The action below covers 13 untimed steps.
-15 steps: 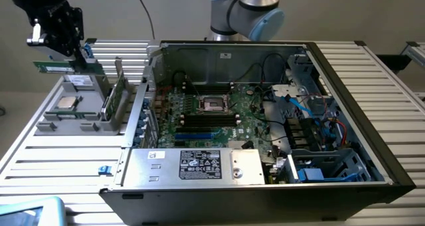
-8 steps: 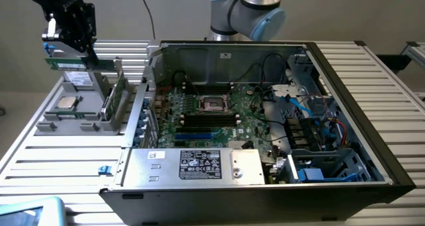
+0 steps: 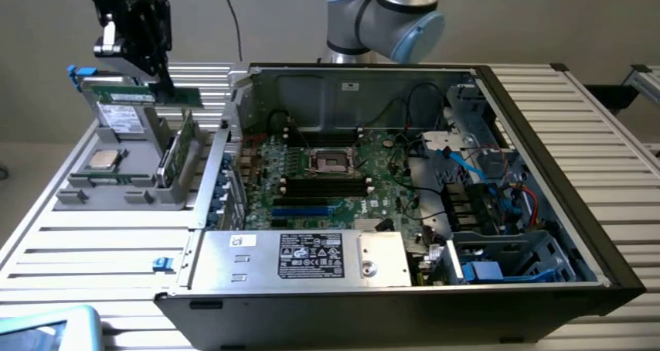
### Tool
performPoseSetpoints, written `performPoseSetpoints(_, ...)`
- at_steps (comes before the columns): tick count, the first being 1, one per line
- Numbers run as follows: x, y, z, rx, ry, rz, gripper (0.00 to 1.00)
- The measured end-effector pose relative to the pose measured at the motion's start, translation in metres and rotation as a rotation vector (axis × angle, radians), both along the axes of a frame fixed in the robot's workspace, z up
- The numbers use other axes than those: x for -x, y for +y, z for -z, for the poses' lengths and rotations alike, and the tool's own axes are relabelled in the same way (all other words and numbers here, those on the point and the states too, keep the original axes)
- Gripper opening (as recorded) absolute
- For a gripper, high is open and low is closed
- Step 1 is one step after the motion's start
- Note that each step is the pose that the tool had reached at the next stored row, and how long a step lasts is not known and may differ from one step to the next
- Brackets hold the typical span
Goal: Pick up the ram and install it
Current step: 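Pick up the ram and move it above insertion slot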
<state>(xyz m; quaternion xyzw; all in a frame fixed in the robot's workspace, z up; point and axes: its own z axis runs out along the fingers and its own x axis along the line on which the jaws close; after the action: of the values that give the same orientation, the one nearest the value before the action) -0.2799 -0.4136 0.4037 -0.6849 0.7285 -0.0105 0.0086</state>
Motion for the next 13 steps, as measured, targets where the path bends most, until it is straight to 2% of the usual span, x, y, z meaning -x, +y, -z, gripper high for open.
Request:
performPoseSetpoints(7,-0.032,-0.0005,-0.0064,0.0001,0.0001,0.0,0.13)
performPoseSetpoints(13,-0.059,-0.0006,-0.0081,0.0002,0.0001,0.0,0.13)
